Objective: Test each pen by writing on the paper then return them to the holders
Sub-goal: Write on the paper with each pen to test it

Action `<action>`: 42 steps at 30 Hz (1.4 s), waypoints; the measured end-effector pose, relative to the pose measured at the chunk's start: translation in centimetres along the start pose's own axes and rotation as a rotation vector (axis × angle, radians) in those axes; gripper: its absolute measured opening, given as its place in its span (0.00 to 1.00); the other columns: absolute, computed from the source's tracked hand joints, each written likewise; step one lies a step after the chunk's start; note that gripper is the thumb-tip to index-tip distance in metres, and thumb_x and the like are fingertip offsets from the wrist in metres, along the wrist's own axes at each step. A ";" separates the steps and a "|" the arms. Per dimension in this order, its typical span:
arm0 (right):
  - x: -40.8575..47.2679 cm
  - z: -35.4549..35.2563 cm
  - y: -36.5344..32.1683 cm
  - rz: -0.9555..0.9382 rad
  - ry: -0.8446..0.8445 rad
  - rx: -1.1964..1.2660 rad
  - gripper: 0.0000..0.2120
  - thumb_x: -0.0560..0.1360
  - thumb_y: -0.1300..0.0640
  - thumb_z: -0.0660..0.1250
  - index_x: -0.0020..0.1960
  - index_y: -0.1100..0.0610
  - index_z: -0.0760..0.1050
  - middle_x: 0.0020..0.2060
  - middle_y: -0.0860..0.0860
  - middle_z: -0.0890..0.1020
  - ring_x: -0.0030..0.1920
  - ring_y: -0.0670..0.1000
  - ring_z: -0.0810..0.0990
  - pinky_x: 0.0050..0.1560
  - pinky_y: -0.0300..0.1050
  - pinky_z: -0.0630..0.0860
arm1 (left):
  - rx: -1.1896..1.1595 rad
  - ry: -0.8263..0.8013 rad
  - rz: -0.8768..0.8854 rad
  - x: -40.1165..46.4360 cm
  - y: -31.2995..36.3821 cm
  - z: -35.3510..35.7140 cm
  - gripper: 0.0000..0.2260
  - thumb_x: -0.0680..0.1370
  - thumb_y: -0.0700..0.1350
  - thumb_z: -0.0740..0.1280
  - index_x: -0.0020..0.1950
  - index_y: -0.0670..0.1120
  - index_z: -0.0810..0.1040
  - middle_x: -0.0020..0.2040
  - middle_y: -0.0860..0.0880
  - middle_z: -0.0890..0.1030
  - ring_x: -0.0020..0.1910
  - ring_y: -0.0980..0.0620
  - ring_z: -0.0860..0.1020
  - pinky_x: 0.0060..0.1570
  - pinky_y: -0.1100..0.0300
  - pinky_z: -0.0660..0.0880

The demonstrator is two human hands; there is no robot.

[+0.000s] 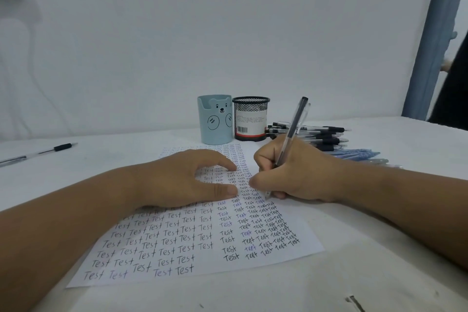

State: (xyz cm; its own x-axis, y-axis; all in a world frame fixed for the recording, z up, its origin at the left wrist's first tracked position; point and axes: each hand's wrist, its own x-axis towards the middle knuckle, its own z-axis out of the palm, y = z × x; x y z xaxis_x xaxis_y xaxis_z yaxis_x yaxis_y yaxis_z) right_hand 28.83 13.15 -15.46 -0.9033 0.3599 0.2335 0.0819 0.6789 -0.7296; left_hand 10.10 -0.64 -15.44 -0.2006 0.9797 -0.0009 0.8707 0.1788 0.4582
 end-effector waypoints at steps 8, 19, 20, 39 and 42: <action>0.1 0.0 0.0 -0.010 -0.011 0.039 0.20 0.73 0.69 0.70 0.27 0.59 0.65 0.23 0.58 0.70 0.23 0.46 0.73 0.30 0.39 0.69 | 0.019 -0.004 -0.006 -0.1 0.2 0.0 0.30 0.65 0.75 0.66 0.66 0.72 0.71 0.73 0.69 0.66 0.73 0.65 0.63 0.72 0.60 0.58; 0.3 0.1 0.3 -0.032 0.018 0.019 0.22 0.72 0.69 0.69 0.26 0.55 0.62 0.22 0.55 0.66 0.24 0.48 0.72 0.30 0.41 0.65 | 0.027 -0.016 -0.009 -0.2 0.5 0.0 0.29 0.67 0.73 0.66 0.67 0.70 0.71 0.73 0.68 0.66 0.73 0.65 0.62 0.71 0.60 0.58; 0.3 0.0 0.4 -0.032 0.012 0.023 0.22 0.72 0.69 0.69 0.26 0.55 0.62 0.22 0.55 0.66 0.24 0.48 0.72 0.30 0.41 0.66 | 0.025 -0.017 -0.011 -0.2 0.5 0.0 0.29 0.68 0.72 0.66 0.68 0.70 0.70 0.73 0.69 0.66 0.73 0.65 0.62 0.71 0.61 0.58; 0.4 -0.3 0.5 -0.060 -0.021 -0.013 0.21 0.72 0.70 0.67 0.27 0.57 0.61 0.26 0.58 0.64 0.24 0.48 0.72 0.29 0.40 0.66 | 0.036 -0.015 0.002 -0.2 0.5 -0.1 0.29 0.68 0.72 0.65 0.68 0.69 0.70 0.72 0.70 0.66 0.72 0.66 0.63 0.69 0.63 0.58; 0.4 -0.3 0.7 -0.063 -0.019 -0.001 0.21 0.72 0.70 0.67 0.27 0.57 0.62 0.25 0.58 0.65 0.24 0.46 0.72 0.28 0.39 0.66 | 0.030 -0.022 -0.004 -0.3 0.5 -0.1 0.29 0.68 0.72 0.65 0.68 0.69 0.70 0.72 0.70 0.66 0.72 0.67 0.63 0.68 0.64 0.58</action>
State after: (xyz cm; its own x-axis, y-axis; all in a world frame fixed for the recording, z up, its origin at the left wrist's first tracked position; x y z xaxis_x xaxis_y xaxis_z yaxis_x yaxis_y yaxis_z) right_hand 28.65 13.94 -15.64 -0.9145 0.3041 0.2667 0.0250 0.7007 -0.7130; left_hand 10.55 -0.82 -15.12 -0.1946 0.9806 -0.0224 0.8832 0.1851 0.4309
